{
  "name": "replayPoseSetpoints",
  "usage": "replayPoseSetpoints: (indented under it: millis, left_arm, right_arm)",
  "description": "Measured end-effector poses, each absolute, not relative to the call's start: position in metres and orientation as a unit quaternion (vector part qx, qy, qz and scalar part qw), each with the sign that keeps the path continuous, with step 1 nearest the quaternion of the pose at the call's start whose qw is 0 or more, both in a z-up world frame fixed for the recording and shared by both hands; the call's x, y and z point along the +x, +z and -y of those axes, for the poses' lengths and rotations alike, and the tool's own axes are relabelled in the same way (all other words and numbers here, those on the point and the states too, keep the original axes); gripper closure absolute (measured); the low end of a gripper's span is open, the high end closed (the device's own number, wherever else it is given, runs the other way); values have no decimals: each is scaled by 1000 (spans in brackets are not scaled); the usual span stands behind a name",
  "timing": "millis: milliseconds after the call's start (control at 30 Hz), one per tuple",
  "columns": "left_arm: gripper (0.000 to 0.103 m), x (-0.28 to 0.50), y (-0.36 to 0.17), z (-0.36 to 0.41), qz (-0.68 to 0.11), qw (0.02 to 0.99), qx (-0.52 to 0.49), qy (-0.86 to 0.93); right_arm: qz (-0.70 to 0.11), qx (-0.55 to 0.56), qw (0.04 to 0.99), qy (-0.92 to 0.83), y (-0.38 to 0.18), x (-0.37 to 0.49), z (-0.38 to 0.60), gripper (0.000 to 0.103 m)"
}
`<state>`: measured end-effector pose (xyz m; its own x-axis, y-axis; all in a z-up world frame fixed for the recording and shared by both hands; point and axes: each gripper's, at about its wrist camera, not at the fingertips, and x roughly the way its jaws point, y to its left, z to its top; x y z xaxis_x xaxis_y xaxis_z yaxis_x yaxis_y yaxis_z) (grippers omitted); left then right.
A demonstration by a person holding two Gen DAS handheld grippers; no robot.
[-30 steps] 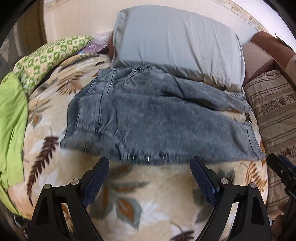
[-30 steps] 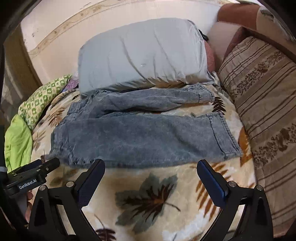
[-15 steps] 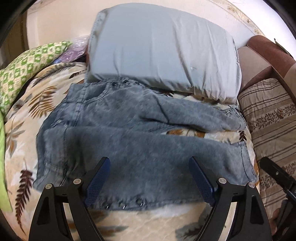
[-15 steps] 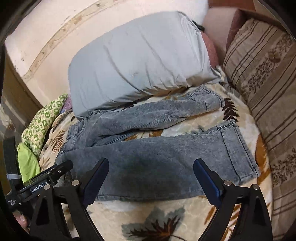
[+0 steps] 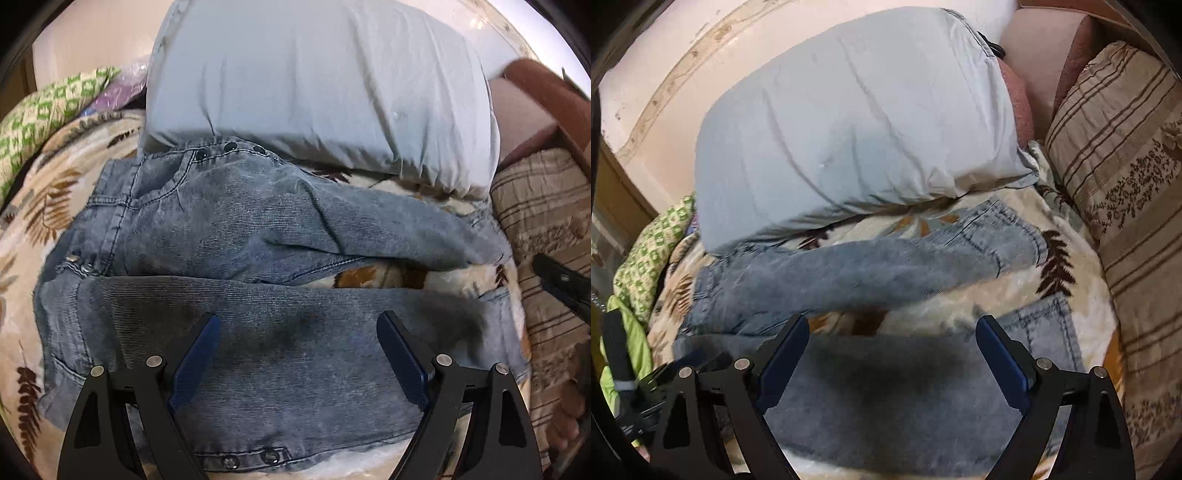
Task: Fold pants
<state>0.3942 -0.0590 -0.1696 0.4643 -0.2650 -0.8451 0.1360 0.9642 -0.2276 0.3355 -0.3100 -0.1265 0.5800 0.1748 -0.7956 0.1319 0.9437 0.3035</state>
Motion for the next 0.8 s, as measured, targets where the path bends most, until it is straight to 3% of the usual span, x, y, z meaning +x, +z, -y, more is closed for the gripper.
replayPoseSetpoints:
  millis: [167, 333, 567, 600, 633, 667, 800]
  left_arm:
    - [17, 400, -169, 53, -502, 852, -81, -127]
    - [17, 397, -175, 46, -508, 845, -90, -138]
    - [17, 399, -181, 54, -513, 841, -89, -147]
    - [17, 401, -180, 56, -513, 841, -88, -148]
    - [17, 401, -180, 57, -512, 841, -87, -149]
    - [17, 401, -180, 57, -512, 841, -88, -149]
    - [17, 400, -179, 58, -513, 840, -89, -151]
  right_arm:
    - [-479, 154, 864, -14, -145, 381, 341, 11]
    - [-508, 159, 846, -43, -169, 435, 380, 21]
    - [-544, 167, 819, -73, -210, 494, 416, 22]
    - [-553, 171, 813, -61, -217, 499, 416, 26]
    - [-558, 171, 810, -59, -221, 501, 415, 47]
    - [-559, 165, 809, -69, -223, 500, 415, 58]
    - [-562, 152, 810, -67, -217, 487, 413, 83]
